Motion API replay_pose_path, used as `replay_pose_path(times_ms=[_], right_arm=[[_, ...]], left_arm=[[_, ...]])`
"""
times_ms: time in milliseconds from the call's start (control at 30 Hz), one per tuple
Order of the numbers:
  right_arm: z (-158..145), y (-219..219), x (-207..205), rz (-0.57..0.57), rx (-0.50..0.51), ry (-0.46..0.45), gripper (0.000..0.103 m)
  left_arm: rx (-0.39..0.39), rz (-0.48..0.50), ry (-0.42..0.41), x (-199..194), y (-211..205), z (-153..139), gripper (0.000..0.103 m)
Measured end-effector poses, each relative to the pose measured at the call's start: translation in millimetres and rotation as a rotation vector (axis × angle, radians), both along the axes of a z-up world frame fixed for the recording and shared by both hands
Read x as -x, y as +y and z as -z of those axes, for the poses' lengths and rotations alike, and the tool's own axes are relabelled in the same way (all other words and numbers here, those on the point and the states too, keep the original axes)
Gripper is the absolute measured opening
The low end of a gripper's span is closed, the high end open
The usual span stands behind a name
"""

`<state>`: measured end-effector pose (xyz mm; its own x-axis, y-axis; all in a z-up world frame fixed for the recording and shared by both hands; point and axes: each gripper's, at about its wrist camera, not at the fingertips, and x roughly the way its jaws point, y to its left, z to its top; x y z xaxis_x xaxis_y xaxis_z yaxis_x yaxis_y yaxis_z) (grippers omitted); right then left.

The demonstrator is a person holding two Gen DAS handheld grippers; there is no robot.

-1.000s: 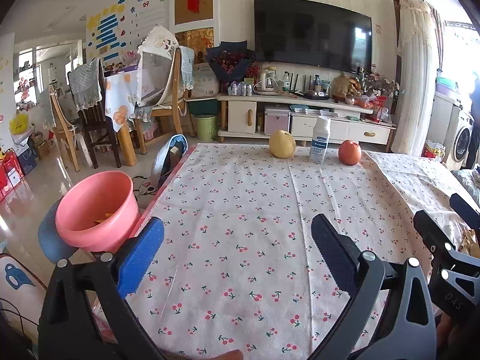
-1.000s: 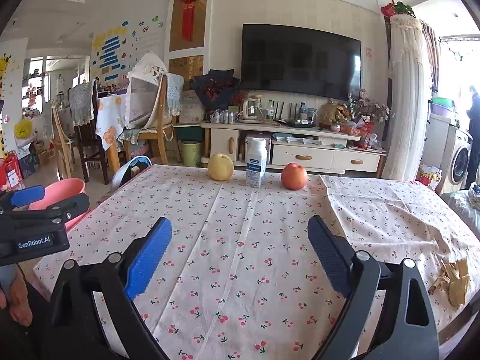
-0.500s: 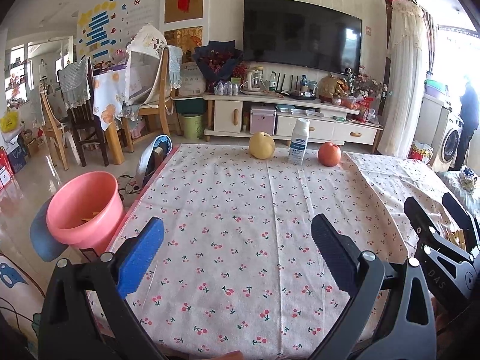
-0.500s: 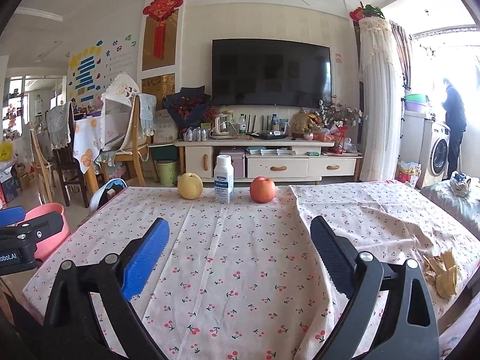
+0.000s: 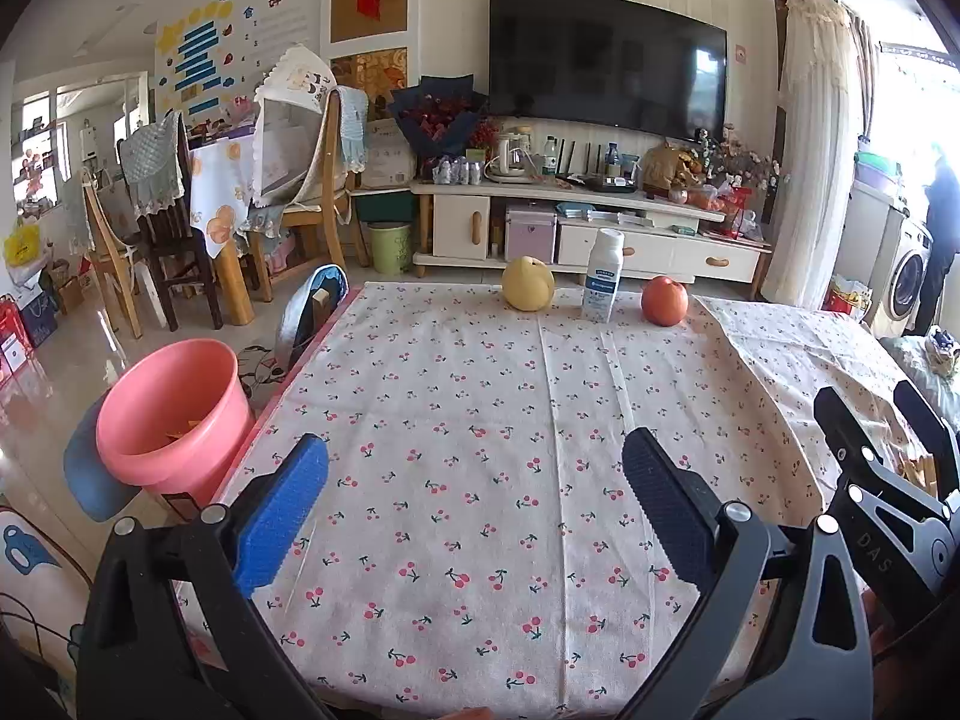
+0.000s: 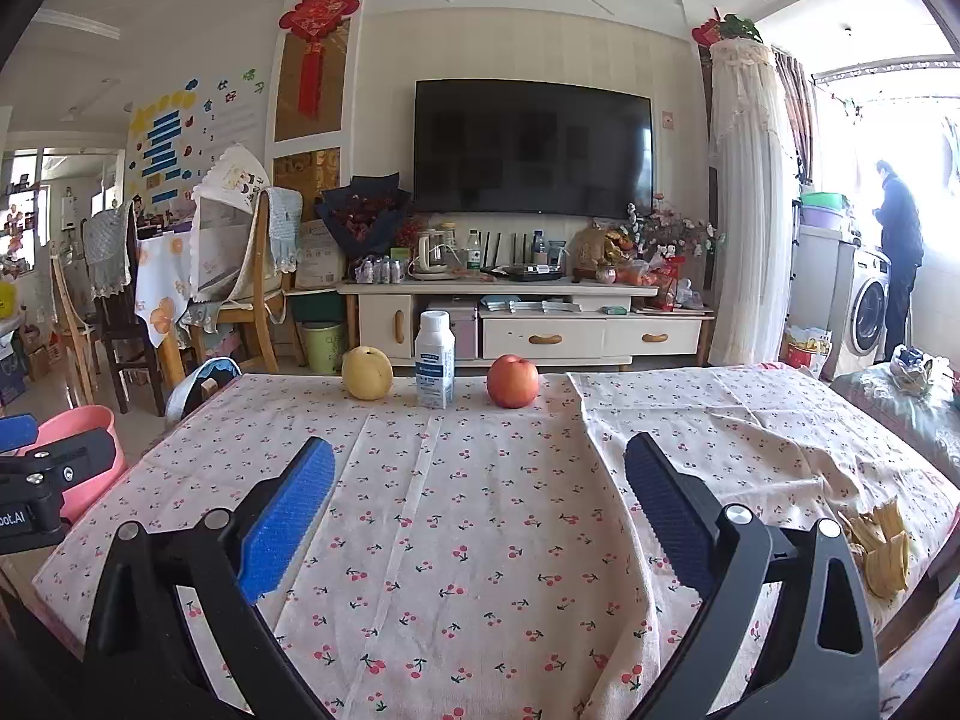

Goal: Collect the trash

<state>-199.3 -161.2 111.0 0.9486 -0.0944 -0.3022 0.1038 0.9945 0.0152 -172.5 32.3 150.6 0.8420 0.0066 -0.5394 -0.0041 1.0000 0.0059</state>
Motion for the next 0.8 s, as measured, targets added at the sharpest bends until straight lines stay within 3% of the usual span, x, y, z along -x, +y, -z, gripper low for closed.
replay_pose_path(times_ms=[800], right_arm=[[6.0, 1.6, -5.8, -0.002, 0.014, 0.006, 0.097]], left_arm=[[0.003, 0.005, -0.043, -1.4, 0.4, 1.2, 0.099]])
